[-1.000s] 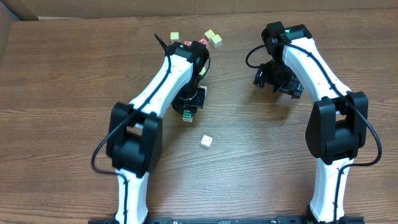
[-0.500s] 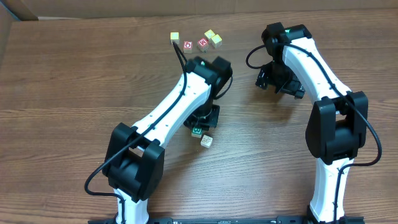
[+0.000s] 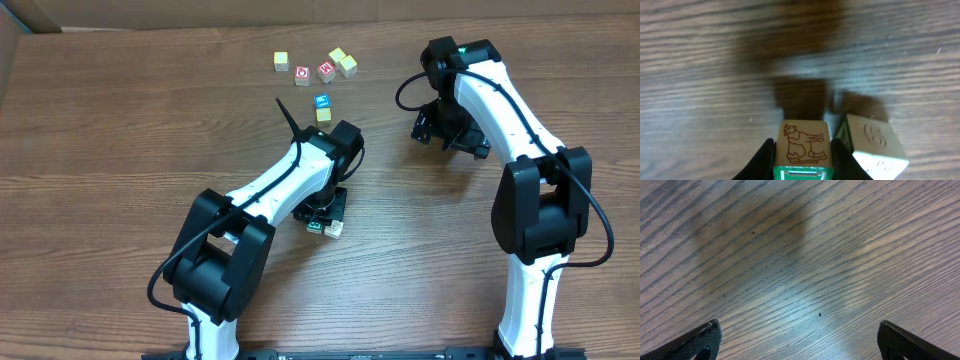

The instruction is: Flip 4 blocks

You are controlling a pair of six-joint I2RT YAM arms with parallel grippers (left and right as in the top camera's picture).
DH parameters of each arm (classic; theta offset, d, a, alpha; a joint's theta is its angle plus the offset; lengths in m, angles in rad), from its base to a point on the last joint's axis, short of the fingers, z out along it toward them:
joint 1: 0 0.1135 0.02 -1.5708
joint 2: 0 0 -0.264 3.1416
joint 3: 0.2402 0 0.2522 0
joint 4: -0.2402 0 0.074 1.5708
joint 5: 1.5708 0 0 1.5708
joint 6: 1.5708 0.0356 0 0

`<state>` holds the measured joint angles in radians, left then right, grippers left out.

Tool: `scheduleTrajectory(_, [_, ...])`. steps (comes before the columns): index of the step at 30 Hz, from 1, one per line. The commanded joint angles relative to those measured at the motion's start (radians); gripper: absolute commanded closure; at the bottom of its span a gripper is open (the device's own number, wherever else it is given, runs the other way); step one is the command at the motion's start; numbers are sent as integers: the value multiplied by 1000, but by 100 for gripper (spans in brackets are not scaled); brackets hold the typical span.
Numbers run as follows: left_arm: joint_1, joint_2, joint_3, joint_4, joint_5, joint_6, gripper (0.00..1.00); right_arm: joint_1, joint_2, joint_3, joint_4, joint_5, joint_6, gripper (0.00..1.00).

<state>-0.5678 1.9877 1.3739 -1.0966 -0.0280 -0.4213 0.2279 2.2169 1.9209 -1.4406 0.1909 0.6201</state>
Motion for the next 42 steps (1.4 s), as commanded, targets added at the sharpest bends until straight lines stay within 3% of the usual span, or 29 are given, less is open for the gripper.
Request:
scheduleTrajectory(1, [5,-30,-26,15,3,-21,80,-5,-34,-3,0,18,1,0])
scheduleTrajectory(9, [13,-30,-27,-24,48,-86,79,-5,-34,-3,2,17,1,0])
scheduleTrajectory(18, [26,-30,-27,-13,71,-134,68,-5,-34,-3,3,-35,0,0])
scheduleTrajectory(19, [31,-30,-27,-13,71,-134,66,-5,-34,-3,2,-35,0,0])
scheduleTrajectory(21, [43,-30,-27,-18,88,-137,41,-5,-34,-3,3,-35,0,0])
scheduleTrajectory(22, [47,-30,-27,-20,89,-136,40,-5,-34,-3,3,-35,0,0])
scheduleTrajectory(33, [171,-39,113,-133,99,-65,48,-5,-34,-3,-3,-122,-3,0])
scheduleTrajectory(34, [183,-40,125,-151,99,-50,51,-3,-34,-3,-10,-152,-22,7])
scheduleTrajectory(35, [193,-40,132,-167,99,-42,58,0,-34,-3,-17,-190,-53,33])
scheduleTrajectory(37, [211,-40,134,-194,100,-19,90,8,-34,-3,-44,-237,-100,88])
scheduleTrajectory(38, [219,-40,134,-210,100,-7,96,14,-34,-3,-68,-240,-105,96])
scheduleTrajectory(42, [224,-40,129,-267,117,29,96,53,-34,-13,-142,-239,-100,96])
